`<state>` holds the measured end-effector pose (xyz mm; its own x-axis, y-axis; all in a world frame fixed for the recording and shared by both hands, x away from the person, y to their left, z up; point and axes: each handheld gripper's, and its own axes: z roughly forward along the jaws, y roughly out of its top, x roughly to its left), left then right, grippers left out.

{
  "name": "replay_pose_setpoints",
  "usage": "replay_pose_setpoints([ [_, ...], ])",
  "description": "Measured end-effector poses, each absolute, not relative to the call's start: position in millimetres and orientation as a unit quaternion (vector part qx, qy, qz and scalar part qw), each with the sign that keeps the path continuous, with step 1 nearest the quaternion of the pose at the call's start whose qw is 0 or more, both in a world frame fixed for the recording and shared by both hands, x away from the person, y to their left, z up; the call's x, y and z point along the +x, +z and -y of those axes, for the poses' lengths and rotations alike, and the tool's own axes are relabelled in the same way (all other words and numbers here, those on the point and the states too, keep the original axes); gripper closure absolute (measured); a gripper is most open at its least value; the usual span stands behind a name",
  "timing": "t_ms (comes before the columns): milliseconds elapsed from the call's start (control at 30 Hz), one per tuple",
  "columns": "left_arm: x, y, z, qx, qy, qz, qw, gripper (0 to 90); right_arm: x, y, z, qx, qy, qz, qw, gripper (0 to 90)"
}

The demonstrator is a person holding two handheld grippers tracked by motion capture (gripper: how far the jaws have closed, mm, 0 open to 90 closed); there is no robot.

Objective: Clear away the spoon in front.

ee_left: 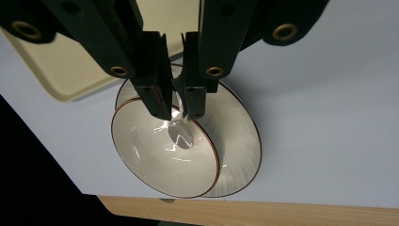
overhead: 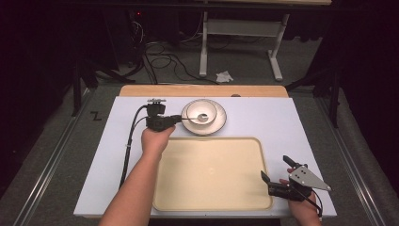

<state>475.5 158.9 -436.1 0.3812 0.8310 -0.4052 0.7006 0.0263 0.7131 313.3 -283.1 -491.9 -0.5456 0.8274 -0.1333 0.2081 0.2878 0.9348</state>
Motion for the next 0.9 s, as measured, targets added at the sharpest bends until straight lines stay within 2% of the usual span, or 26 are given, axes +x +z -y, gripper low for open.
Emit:
replay_pose_setpoints([
  [133, 473.8, -434.9, -158.8, 0.697, 0.084, -0.548, 0.454, 84.9, 313.3, -491.8, 283.8, 0.354, 0.482, -0.734, 0.322, 5.2],
  [200, 472.7, -433.8, -159.1, 0.697, 0.084, -0.545, 0.458, 89.2, 313.2, -491.8, 284.0, 0.353, 0.482, -0.734, 0.323, 5.2],
  [900, 444.2, -415.9, -146.9, 0.720, 0.196, -0.472, 0.469, 89.6, 311.6, -491.3, 284.5, 0.353, 0.484, -0.733, 0.323, 5.2],
])
